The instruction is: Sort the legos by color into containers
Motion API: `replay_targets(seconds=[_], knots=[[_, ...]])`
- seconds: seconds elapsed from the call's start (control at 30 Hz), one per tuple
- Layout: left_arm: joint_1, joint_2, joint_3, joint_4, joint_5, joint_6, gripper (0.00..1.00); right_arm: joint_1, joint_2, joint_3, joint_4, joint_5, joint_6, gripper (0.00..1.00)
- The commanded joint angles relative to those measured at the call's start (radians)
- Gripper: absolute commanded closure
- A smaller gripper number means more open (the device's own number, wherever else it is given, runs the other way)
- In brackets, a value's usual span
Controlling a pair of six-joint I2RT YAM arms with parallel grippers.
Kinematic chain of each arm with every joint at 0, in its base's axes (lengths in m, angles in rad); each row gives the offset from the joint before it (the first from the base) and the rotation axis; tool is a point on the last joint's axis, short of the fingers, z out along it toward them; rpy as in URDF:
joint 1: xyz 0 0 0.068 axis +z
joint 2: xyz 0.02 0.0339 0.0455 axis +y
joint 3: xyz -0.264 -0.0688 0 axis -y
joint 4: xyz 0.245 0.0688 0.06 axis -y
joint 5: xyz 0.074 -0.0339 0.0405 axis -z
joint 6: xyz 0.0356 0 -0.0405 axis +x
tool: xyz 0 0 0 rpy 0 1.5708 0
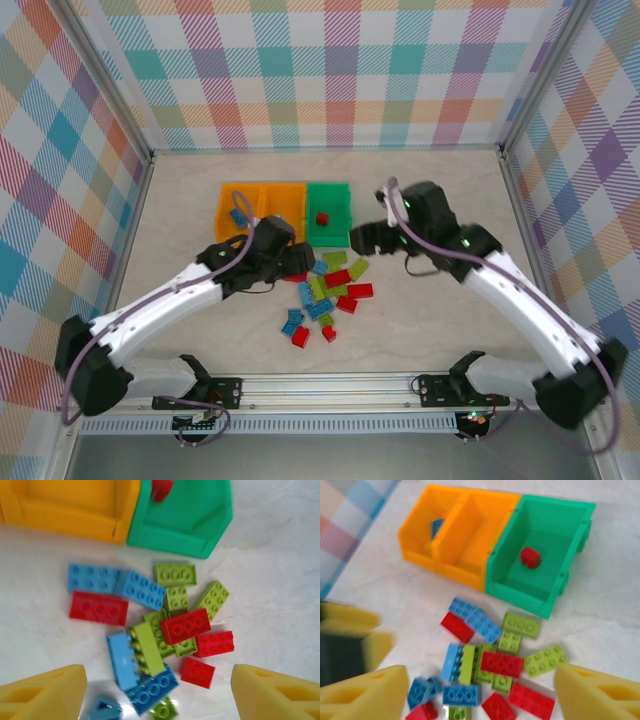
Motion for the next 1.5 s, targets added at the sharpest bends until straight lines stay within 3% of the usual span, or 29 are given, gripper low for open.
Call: replay_targets(seconds=[0.0, 0.13, 0.33, 0.6, 1.0, 1.47], knots=[[-0.039, 0.132, 0.100, -0.136, 0.005, -0.256, 0.31, -0.002, -0.148, -0.166, -0.005, -0.087, 0.020, 0.08], [-0.057, 0.279, 0.149, -0.124, 0.042, -0.285, 0.40, -0.002, -0.305, -0.321, 0.057, -0.085, 0.103, 0.00], [-0.058, 0.405, 0.181, -0.106, 0.046, -0.312, 0.55, -0.002, -0.343, -0.341, 0.007, -0.047, 0.134, 0.00], [-0.058, 0.536, 0.244, -0.162, 0.045, -0.307, 0.59, -0.002, -0.358, -0.350, -0.007, -0.036, 0.134, 0.00], [-0.058, 0.615, 0.238, -0.181, 0.058, -0.258, 0.59, -0.003, -0.378, -0.354, -0.007, -0.005, 0.161, 0.00], [-0.058, 0.600, 0.236, -0.187, 0.018, -0.181, 0.83, -0.002, -0.458, -0.332, -0.052, 0.030, 0.257, 0.00]])
